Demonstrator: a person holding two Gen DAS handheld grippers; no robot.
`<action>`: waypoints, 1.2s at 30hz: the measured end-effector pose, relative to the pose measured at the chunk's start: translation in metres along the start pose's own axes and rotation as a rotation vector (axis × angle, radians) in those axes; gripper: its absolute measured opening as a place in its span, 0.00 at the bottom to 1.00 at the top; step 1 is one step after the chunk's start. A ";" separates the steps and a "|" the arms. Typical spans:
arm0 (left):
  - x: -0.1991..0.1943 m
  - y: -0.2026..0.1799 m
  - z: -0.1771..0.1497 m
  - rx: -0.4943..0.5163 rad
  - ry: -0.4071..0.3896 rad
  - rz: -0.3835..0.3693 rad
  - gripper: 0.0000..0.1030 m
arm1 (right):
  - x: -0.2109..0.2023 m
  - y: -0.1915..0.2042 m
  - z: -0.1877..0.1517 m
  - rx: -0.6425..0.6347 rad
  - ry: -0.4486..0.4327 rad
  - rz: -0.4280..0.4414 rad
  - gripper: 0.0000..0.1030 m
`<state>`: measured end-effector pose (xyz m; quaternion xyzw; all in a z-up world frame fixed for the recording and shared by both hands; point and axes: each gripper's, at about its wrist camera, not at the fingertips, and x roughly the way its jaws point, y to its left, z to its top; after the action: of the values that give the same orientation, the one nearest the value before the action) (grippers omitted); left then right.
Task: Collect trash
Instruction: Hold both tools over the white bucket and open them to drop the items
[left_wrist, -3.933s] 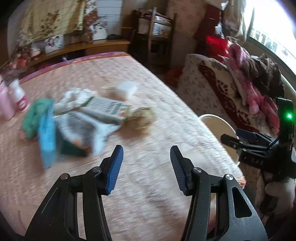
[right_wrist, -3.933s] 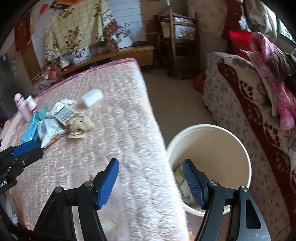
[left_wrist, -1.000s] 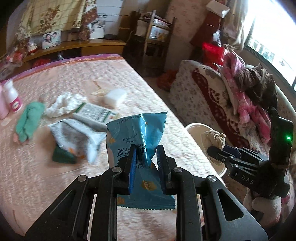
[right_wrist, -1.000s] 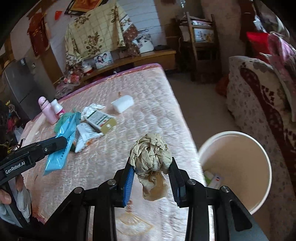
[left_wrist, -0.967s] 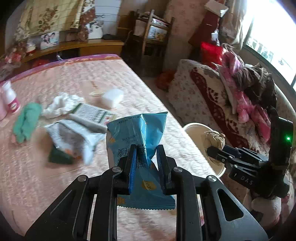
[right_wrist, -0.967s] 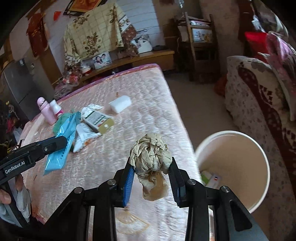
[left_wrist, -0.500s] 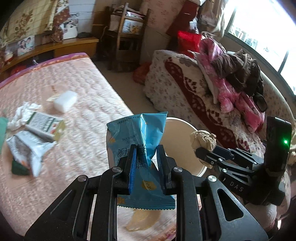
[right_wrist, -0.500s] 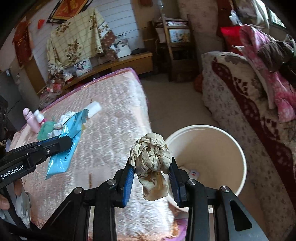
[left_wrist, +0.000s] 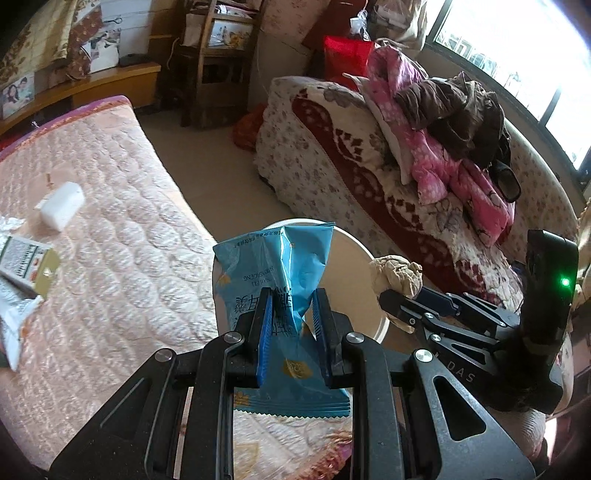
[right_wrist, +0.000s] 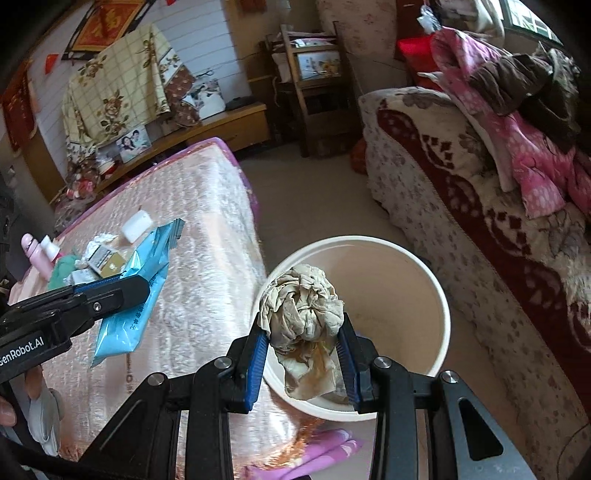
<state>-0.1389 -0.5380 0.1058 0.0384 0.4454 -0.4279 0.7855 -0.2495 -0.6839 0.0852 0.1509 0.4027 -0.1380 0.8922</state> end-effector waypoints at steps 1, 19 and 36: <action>0.002 -0.001 0.000 -0.002 0.004 -0.007 0.18 | 0.001 -0.003 0.000 0.007 0.002 -0.002 0.33; 0.029 -0.013 0.004 -0.015 0.040 -0.060 0.18 | 0.019 -0.037 -0.008 0.067 0.043 -0.042 0.33; 0.025 -0.005 0.005 -0.032 0.024 -0.082 0.40 | 0.020 -0.045 -0.007 0.107 0.040 -0.058 0.65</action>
<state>-0.1330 -0.5588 0.0923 0.0128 0.4626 -0.4521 0.7625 -0.2577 -0.7253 0.0582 0.1892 0.4167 -0.1821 0.8703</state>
